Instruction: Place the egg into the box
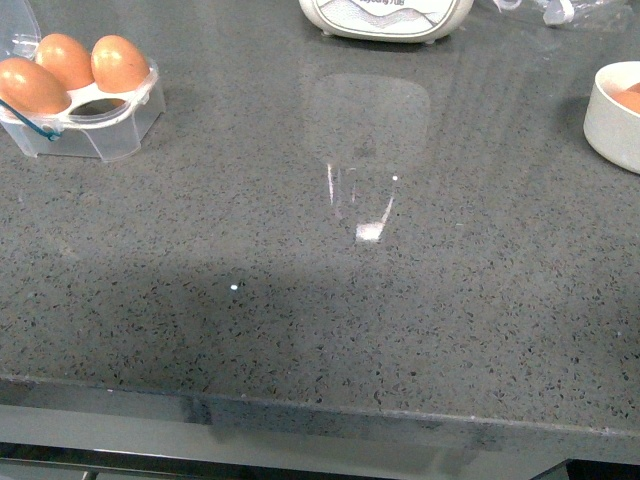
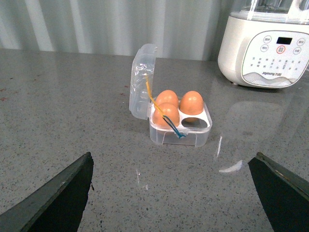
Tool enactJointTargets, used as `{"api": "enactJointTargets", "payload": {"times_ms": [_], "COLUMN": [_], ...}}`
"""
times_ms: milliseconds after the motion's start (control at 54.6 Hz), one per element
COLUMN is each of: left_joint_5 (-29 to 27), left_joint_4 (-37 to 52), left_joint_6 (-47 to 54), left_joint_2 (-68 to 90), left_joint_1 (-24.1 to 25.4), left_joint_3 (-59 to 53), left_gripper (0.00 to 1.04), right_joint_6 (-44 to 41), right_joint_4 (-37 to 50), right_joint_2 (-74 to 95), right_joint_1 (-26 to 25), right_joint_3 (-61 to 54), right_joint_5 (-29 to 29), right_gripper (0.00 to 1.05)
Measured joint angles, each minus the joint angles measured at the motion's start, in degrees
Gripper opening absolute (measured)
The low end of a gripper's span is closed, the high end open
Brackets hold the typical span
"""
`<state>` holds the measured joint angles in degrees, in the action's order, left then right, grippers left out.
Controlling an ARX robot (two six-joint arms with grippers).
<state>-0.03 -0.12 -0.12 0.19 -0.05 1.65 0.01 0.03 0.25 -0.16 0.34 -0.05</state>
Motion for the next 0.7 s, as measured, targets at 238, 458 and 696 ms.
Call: {"api": "enactJointTargets", "payload": {"times_ms": [238, 458, 696], "left_joint_5": [0.00, 0.00, 0.00], "left_joint_4": [0.00, 0.00, 0.00], "left_joint_6": [0.00, 0.00, 0.00], "left_joint_2": [0.00, 0.00, 0.00], "left_joint_1": [0.00, 0.00, 0.00], "left_joint_3": [0.00, 0.00, 0.00], "left_gripper": [0.98, 0.98, 0.98], "right_joint_6": [0.00, -0.02, -0.02], "right_joint_4": [0.00, 0.00, 0.00], "right_joint_2": [0.00, 0.00, 0.00], "right_joint_1": [0.00, 0.00, 0.00], "right_joint_3": [0.00, 0.00, 0.00], "right_joint_5": [0.00, 0.00, 0.00], "right_gripper": [0.97, 0.97, 0.97]}}
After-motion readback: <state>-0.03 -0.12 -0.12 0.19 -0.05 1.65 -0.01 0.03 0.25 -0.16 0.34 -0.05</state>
